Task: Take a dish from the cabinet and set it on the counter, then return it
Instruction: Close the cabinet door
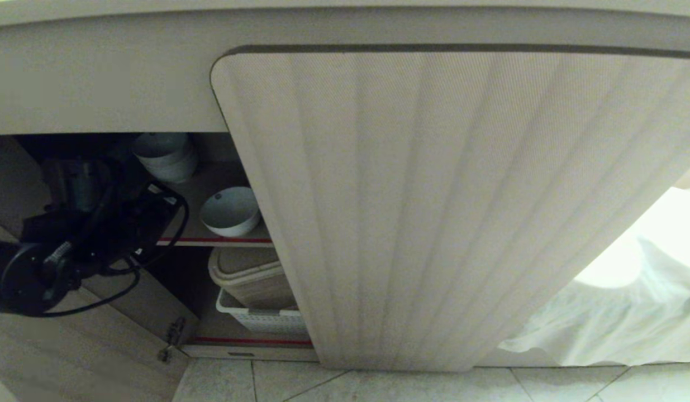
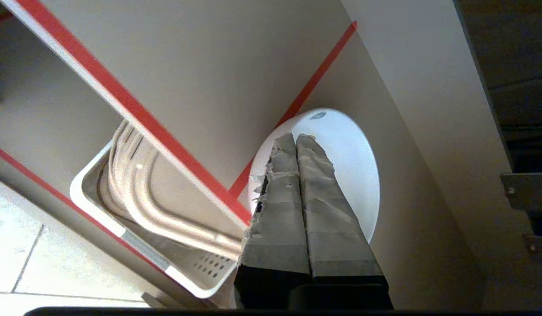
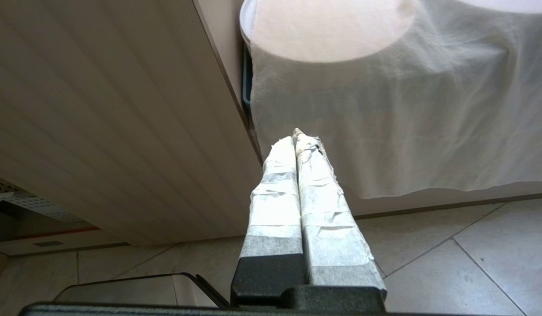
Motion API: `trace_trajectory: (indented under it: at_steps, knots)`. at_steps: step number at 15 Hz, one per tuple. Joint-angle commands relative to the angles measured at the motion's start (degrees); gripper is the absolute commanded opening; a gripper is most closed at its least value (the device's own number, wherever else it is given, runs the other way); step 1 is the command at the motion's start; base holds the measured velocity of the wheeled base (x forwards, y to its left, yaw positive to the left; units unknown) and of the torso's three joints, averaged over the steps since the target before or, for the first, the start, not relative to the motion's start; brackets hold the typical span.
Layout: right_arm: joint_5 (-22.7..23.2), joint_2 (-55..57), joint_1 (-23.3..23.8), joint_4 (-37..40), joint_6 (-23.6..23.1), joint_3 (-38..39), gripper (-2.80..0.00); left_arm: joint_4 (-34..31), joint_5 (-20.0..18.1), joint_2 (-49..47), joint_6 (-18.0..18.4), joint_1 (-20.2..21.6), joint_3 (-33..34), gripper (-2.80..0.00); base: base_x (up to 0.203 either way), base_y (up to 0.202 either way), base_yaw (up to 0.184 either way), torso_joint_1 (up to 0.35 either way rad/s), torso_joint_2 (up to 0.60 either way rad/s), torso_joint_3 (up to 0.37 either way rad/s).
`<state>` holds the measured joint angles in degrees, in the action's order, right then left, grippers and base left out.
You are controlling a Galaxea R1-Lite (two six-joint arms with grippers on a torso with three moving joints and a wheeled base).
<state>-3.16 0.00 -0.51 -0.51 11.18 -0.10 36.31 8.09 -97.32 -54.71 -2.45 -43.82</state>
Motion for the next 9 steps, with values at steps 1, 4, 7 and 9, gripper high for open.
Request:
trace_trajectory:
  at_steps: [1,4,7,9]
  knots:
    - [0.07,0.0,-0.02,-0.02,0.07,0.01,-2.8,0.3,0.08,1.92,-0.31,-0.01,1.22,-2.8,0.0,0.0,0.0,0.0,0.0,0.0]
    - [-0.01,0.0,-0.02,-0.02,0.07,0.01,-2.8,0.32,0.1,3.81,-0.23,-0.01,2.66,-2.8,0.0,0.0,0.0,0.0,0.0,0.0]
    - [0.08,0.0,-0.02,-0.02,0.07,0.01,-2.8,0.31,0.43,5.81,-0.18,-0.01,4.39,-2.8,0.0,0.0,0.0,0.0,0.0,0.0]
    - [-0.01,0.0,-0.02,-0.02,0.07,0.01,-2.8,0.37,0.5,7.12,0.31,-0.01,6.18,-2.8,0.0,0.0,0.0,0.0,0.0,0.0]
